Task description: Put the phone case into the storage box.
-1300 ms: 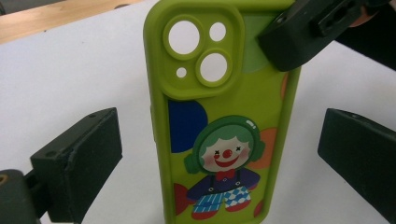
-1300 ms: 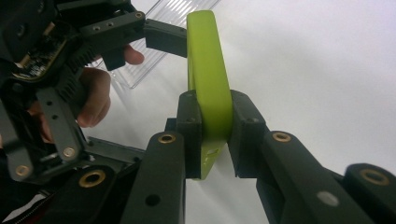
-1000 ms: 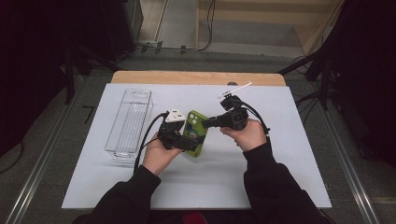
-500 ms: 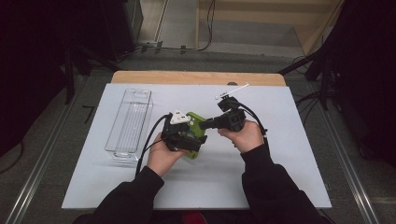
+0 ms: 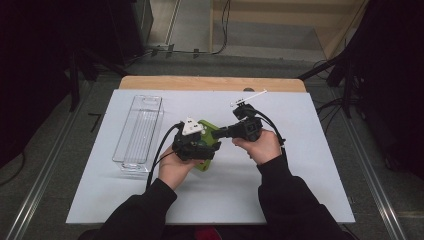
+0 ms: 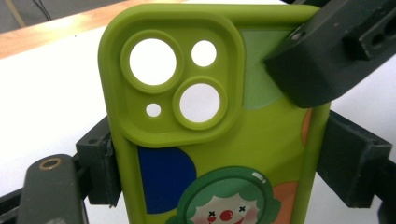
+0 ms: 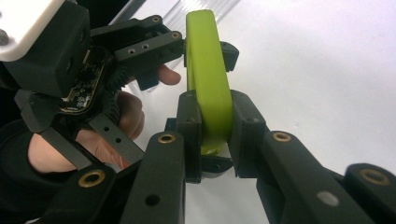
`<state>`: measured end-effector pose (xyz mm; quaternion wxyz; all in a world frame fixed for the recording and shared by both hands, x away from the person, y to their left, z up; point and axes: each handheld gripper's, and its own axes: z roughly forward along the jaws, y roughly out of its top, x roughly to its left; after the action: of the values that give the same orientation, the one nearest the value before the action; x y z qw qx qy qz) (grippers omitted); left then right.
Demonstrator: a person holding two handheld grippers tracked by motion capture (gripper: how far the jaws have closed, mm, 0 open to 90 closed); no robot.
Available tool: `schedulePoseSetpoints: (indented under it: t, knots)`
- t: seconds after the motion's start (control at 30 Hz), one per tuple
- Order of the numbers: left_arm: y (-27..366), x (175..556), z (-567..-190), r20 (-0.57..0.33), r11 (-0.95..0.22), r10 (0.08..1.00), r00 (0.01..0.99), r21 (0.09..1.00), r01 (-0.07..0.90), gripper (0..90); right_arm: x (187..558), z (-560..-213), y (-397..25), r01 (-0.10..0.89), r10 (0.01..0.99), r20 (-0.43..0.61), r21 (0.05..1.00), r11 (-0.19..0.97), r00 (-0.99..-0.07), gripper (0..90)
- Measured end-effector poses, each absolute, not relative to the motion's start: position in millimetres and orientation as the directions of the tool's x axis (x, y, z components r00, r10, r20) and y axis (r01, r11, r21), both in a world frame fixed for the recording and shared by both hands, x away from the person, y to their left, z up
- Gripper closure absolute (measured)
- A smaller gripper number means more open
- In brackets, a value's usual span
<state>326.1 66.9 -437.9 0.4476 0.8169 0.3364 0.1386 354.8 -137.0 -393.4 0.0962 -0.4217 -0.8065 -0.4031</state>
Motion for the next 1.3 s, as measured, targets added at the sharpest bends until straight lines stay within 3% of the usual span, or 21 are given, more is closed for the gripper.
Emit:
schedulePoseSetpoints:
  t: [0.37, 1.07, 1.3]
  knots:
    - [68, 329, -435, -0.130, -0.375, 0.658, 0.742, 0.797, 0.473, 17.7, 354, -393, -137, 0.755, 0.591, 0.503, 0.573, 0.319, -0.631, 73.0]
    - [77, 333, -428, -0.224, -0.349, 0.640, 0.735, 0.767, 0.538, 17.7, 345, -374, -163, 0.698, 0.567, 0.459, 0.637, 0.327, -0.684, 41.2]
    - [81, 334, -424, -0.236, -0.356, 0.630, 0.740, 0.759, 0.545, 17.6, 345, -380, -172, 0.688, 0.558, 0.454, 0.646, 0.331, -0.694, 38.7]
